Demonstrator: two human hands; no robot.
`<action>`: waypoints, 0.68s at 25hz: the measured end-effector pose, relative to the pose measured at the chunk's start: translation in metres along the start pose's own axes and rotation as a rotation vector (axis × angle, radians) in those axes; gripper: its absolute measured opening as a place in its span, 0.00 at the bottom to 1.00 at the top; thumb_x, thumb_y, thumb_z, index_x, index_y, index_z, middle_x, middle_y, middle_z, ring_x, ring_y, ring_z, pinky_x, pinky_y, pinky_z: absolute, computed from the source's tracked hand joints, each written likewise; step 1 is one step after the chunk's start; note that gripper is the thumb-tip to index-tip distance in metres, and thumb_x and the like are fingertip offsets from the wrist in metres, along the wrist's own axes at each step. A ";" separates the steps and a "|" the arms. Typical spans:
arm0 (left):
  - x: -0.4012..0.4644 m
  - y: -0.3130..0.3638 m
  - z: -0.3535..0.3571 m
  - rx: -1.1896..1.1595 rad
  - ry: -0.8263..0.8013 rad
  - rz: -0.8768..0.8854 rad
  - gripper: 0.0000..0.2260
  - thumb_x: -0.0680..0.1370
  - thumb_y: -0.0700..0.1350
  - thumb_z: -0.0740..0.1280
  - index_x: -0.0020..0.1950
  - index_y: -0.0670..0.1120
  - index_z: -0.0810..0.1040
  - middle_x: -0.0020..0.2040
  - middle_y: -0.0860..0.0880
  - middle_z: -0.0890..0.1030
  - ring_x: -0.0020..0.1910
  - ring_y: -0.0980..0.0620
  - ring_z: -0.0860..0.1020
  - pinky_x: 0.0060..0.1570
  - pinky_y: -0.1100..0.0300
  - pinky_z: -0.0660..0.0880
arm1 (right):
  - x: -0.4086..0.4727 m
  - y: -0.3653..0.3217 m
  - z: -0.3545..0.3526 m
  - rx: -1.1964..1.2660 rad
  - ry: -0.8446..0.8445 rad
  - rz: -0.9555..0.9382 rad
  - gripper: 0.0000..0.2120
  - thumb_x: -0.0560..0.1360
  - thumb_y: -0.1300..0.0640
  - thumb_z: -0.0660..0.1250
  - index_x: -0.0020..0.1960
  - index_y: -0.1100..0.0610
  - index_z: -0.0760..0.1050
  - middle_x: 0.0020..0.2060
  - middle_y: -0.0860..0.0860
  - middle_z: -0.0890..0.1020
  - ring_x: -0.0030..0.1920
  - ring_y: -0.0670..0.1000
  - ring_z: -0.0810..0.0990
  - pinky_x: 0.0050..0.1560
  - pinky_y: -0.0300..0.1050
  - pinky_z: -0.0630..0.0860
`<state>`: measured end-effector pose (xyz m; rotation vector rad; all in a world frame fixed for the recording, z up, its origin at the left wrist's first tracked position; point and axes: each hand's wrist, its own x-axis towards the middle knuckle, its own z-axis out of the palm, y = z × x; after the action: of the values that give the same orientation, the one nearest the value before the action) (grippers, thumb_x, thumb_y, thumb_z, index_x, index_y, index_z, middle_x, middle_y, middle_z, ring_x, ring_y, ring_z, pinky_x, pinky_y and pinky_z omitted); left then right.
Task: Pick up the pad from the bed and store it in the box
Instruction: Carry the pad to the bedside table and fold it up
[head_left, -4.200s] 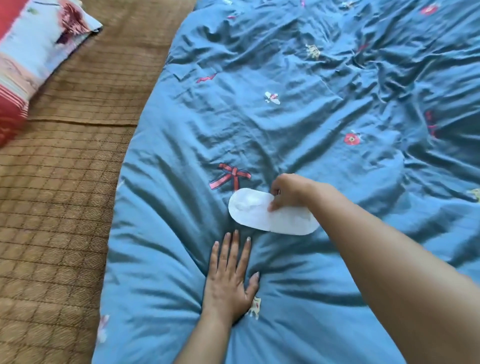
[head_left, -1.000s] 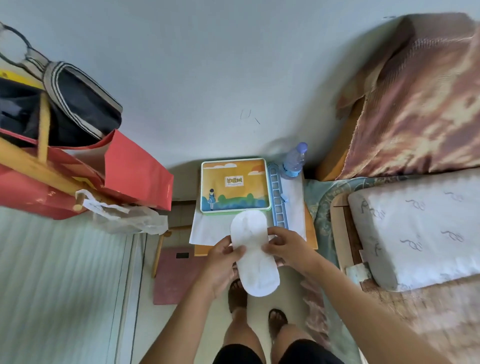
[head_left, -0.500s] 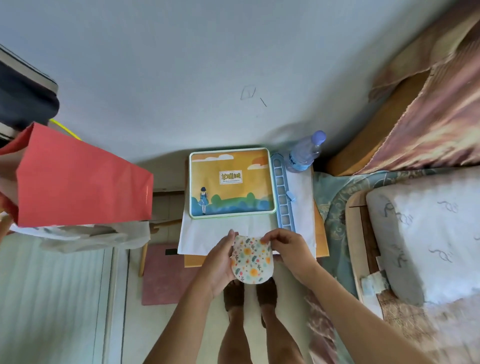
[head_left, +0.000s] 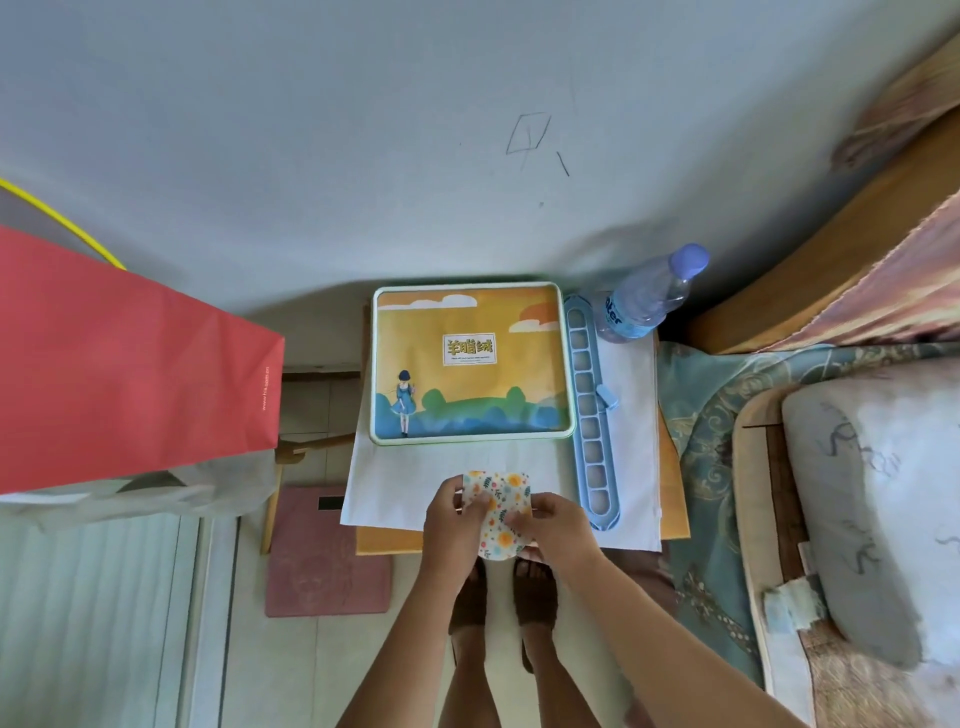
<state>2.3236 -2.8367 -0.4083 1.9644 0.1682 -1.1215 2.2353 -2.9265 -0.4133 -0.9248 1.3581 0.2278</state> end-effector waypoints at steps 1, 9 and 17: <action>0.004 -0.003 0.001 0.054 0.018 0.010 0.15 0.77 0.39 0.65 0.64 0.41 0.72 0.61 0.41 0.78 0.56 0.44 0.78 0.52 0.52 0.79 | 0.008 0.001 0.004 -0.044 0.040 0.005 0.06 0.70 0.66 0.72 0.45 0.60 0.77 0.44 0.57 0.82 0.39 0.53 0.83 0.31 0.42 0.81; 0.032 -0.021 -0.004 0.255 0.264 0.034 0.12 0.75 0.35 0.65 0.58 0.40 0.75 0.56 0.42 0.82 0.54 0.44 0.80 0.46 0.55 0.76 | 0.038 0.009 0.044 -0.668 0.201 -0.124 0.12 0.74 0.55 0.66 0.55 0.58 0.71 0.51 0.55 0.81 0.45 0.54 0.77 0.41 0.45 0.72; 0.037 -0.005 -0.047 0.174 0.451 0.178 0.12 0.79 0.40 0.61 0.61 0.38 0.74 0.59 0.39 0.79 0.57 0.44 0.77 0.54 0.53 0.74 | 0.032 -0.009 -0.004 -0.408 0.385 -0.176 0.11 0.78 0.59 0.58 0.59 0.58 0.73 0.51 0.57 0.81 0.46 0.55 0.76 0.46 0.47 0.74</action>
<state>2.3731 -2.8097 -0.4282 2.3166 0.1333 -0.5826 2.2457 -2.9467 -0.4385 -1.4802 1.6015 0.2012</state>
